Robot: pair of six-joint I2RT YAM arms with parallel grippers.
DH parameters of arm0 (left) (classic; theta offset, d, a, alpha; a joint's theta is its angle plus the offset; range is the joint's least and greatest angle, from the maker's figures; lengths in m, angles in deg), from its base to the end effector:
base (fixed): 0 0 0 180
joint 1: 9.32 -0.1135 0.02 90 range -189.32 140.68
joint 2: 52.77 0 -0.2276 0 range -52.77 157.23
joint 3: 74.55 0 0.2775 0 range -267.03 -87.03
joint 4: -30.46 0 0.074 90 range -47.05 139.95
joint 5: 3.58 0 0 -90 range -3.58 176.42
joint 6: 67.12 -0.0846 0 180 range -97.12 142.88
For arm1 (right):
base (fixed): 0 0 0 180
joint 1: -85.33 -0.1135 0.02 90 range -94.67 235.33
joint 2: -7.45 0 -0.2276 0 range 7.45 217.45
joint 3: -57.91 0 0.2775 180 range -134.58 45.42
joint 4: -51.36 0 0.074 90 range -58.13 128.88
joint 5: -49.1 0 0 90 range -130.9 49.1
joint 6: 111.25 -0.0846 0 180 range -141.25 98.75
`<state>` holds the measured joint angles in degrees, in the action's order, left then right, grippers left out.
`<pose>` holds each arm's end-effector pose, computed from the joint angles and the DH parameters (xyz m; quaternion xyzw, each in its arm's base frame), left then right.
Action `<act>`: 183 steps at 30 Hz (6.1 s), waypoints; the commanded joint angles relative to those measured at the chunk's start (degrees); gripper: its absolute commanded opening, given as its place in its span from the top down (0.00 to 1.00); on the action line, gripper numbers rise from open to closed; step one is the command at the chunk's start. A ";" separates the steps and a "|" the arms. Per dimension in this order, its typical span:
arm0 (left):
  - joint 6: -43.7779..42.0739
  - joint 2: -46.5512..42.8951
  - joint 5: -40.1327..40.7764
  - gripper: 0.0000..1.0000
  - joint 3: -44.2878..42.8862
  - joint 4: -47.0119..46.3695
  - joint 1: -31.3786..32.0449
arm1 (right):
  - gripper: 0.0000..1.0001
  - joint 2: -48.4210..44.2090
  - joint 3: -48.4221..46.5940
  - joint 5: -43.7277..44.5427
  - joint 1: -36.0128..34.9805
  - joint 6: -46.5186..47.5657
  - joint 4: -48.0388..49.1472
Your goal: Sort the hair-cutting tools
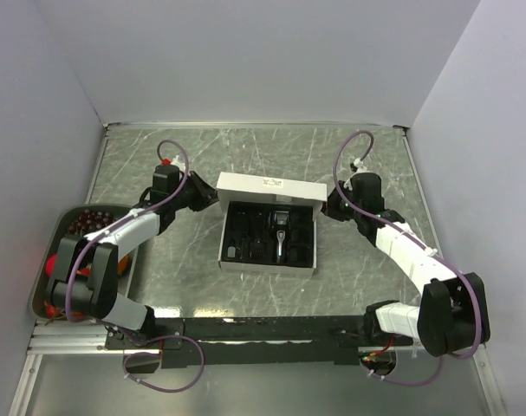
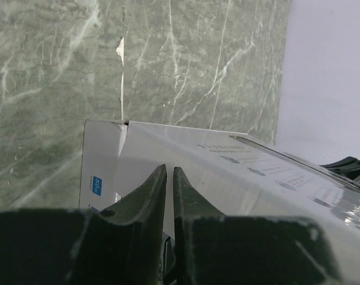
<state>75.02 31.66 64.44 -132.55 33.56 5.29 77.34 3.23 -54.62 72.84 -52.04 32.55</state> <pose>0.3588 -0.1263 0.1414 -0.1819 0.8339 -0.4095 0.3222 0.3266 0.0929 0.1670 0.0841 0.8745 0.2699 0.3942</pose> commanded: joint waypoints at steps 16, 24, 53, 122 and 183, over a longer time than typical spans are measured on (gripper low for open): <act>-0.55 -2.94 -1.23 0.85 2.89 -1.77 2.44 | 0.98 -2.83 2.03 0.88 -2.62 -0.33 -0.09; -1.34 -5.76 1.85 0.85 6.05 -0.90 3.14 | 0.98 -4.41 3.43 2.55 -2.98 0.46 -0.79; -4.15 -30.46 18.56 0.82 8.52 18.35 7.79 | 0.97 -22.78 7.04 10.12 -9.74 1.34 -13.01; -1.51 -4.97 30.68 0.86 6.32 13.17 20.19 | 1.00 1.30 5.12 31.21 -24.86 -7.98 -10.11; -4.77 -0.66 28.21 0.69 -0.98 15.89 6.22 | 0.57 10.97 -5.18 16.97 -9.22 5.74 2.11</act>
<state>70.13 33.51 90.78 -135.00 48.14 10.91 91.05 -3.50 -40.04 64.12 -45.64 36.31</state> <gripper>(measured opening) 0.282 0.421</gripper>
